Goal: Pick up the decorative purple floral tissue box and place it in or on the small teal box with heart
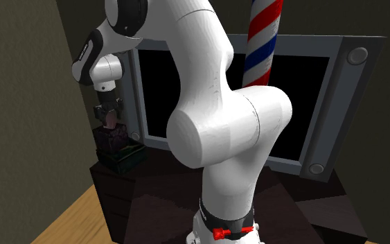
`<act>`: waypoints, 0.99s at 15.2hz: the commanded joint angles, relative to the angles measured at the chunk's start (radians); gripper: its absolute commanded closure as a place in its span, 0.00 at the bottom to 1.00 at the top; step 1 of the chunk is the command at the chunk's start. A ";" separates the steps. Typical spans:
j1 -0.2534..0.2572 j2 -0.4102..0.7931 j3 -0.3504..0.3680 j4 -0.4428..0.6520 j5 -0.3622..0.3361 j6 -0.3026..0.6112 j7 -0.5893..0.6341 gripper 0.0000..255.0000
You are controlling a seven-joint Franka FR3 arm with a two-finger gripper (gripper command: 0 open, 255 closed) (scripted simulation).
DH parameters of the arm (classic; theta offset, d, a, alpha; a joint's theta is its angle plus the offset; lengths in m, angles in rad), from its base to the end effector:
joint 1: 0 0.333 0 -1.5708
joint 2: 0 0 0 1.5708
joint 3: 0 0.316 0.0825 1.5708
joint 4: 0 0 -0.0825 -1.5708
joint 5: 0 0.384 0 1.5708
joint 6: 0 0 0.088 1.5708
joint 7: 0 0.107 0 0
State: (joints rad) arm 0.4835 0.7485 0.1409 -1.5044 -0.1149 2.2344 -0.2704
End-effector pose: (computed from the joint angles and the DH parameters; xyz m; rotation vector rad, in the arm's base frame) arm 0.5892 0.4002 0.2256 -2.8049 -1.4061 0.0170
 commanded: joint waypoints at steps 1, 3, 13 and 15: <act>-0.001 0.000 -0.001 -0.003 0.000 0.001 0.000 0.00; 0.003 0.008 -0.001 0.014 0.000 -0.008 0.002 0.00; -0.002 -0.063 0.007 0.029 0.009 -0.094 -0.003 0.00; -0.002 -0.063 0.007 0.029 0.009 -0.094 -0.003 0.00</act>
